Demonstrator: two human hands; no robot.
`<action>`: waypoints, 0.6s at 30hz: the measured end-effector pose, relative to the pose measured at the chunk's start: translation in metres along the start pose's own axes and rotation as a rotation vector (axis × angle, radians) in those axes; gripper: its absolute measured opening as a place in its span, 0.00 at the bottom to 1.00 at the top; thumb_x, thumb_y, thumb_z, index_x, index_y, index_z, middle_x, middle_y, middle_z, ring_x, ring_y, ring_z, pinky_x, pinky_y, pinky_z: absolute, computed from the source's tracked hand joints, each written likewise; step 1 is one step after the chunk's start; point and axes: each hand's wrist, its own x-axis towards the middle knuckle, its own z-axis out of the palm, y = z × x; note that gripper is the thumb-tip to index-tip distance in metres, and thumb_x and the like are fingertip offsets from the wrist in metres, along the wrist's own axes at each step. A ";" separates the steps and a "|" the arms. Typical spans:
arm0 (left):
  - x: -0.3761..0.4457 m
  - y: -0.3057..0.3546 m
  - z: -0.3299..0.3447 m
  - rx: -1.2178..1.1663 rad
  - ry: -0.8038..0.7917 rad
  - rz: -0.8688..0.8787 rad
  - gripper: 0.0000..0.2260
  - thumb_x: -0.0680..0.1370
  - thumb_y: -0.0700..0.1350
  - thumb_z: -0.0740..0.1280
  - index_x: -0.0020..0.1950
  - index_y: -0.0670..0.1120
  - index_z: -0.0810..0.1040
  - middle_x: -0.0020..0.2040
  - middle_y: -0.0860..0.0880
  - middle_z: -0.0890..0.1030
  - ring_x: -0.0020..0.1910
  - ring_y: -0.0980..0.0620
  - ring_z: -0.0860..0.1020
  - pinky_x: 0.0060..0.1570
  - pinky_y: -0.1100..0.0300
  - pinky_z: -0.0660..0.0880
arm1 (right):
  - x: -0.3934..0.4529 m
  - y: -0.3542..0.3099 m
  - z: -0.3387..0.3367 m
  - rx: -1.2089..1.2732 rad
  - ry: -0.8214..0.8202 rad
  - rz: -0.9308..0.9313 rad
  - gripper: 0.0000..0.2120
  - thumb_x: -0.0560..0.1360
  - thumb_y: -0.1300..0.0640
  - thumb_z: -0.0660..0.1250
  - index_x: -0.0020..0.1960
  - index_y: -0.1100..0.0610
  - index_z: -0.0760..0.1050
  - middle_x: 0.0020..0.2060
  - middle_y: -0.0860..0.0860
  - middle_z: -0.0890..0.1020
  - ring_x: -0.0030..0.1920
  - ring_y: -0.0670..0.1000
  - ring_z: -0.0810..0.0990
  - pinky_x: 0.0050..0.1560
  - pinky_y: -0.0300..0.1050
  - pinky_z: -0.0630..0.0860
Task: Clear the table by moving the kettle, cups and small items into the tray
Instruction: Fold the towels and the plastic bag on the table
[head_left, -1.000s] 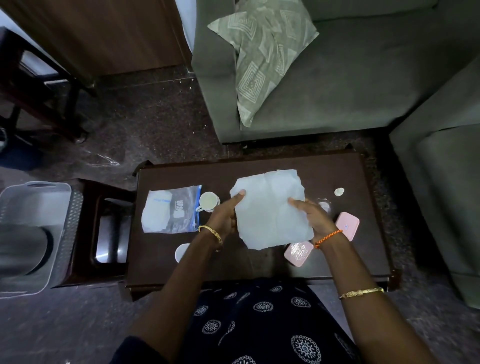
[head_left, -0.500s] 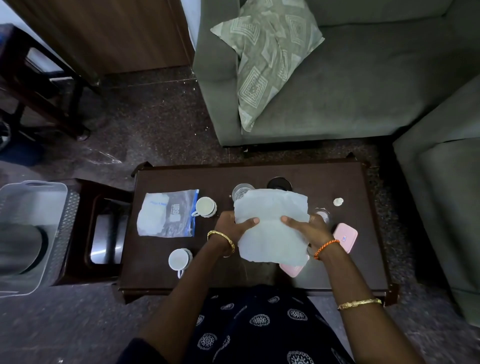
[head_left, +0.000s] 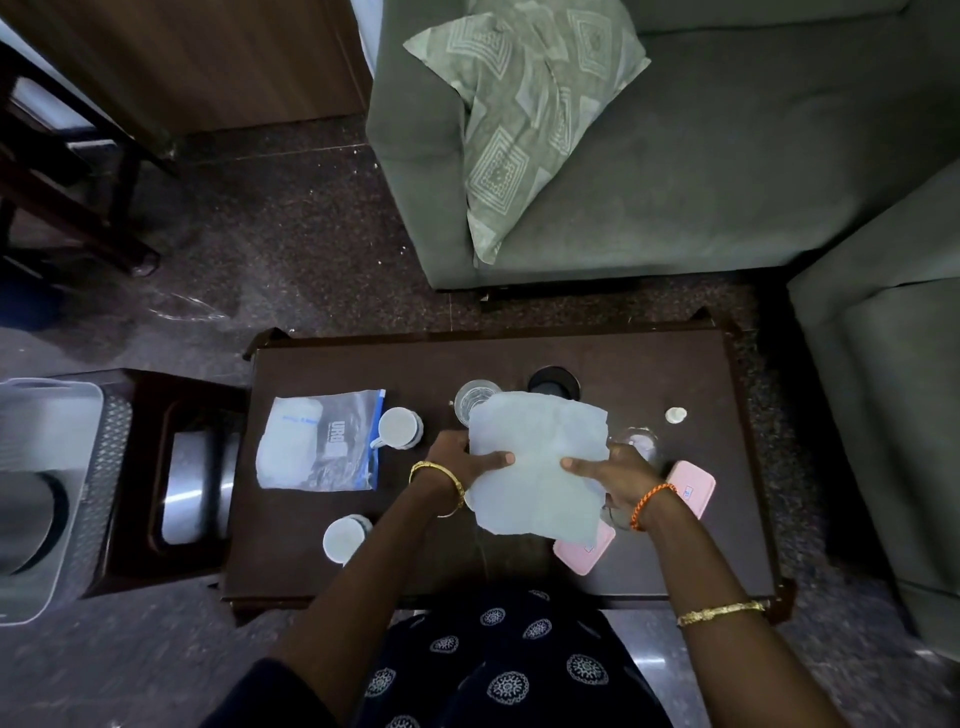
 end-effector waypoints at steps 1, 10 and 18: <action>0.001 0.001 0.001 0.010 0.010 0.003 0.14 0.66 0.48 0.76 0.45 0.45 0.76 0.43 0.48 0.79 0.42 0.50 0.78 0.34 0.63 0.75 | 0.001 -0.001 0.002 0.001 0.003 -0.009 0.16 0.70 0.68 0.71 0.56 0.67 0.76 0.57 0.64 0.80 0.58 0.65 0.78 0.61 0.65 0.73; 0.006 -0.003 0.003 0.008 0.018 -0.041 0.23 0.70 0.48 0.74 0.60 0.39 0.74 0.56 0.43 0.79 0.53 0.43 0.78 0.51 0.51 0.78 | 0.007 0.003 -0.001 0.098 -0.005 0.012 0.09 0.72 0.66 0.69 0.51 0.63 0.77 0.58 0.64 0.79 0.58 0.65 0.78 0.63 0.65 0.72; 0.001 -0.001 0.003 -0.043 0.013 -0.048 0.21 0.71 0.49 0.73 0.58 0.40 0.75 0.54 0.44 0.79 0.50 0.47 0.77 0.47 0.55 0.76 | 0.003 -0.003 -0.002 0.065 0.040 0.053 0.11 0.78 0.52 0.61 0.50 0.57 0.78 0.49 0.56 0.83 0.48 0.57 0.82 0.49 0.50 0.79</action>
